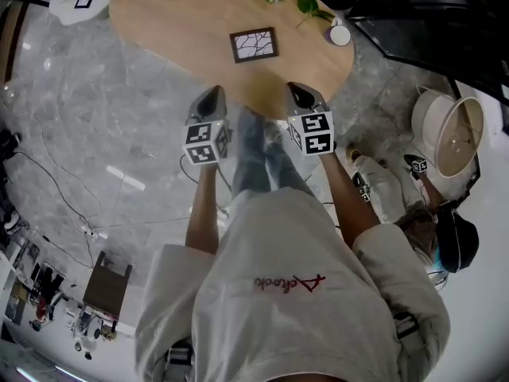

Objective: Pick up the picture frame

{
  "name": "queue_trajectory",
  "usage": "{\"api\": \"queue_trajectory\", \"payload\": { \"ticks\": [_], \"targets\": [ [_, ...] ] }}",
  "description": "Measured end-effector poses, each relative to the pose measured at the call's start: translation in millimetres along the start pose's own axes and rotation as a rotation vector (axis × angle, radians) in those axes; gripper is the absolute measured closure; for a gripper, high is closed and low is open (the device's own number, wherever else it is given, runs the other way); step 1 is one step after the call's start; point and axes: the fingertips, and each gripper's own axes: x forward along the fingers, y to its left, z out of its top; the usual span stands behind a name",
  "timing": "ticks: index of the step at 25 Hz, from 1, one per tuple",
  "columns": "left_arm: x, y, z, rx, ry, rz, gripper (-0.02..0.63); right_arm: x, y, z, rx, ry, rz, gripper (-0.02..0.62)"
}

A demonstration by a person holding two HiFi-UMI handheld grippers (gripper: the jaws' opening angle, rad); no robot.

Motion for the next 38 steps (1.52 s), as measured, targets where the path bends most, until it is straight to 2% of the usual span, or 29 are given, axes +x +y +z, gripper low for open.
{"api": "queue_trajectory", "payload": {
  "ticks": [10,27,38],
  "targets": [
    [42.7,16.2,-36.4,-0.02,0.09,-0.009,0.606,39.1,-11.5,-28.5,0.05,0.064,-0.005,0.589],
    [137.6,64.9,-65.9,-0.043,0.186,-0.001,0.606,143.8,-47.0,-48.5,0.055,0.163,0.006,0.589],
    [189.6,76.7,-91.6,-0.04,0.265,-0.031,0.606,201.4,-70.4,-67.8,0.103,0.219,-0.008,0.589]
  ]
}}
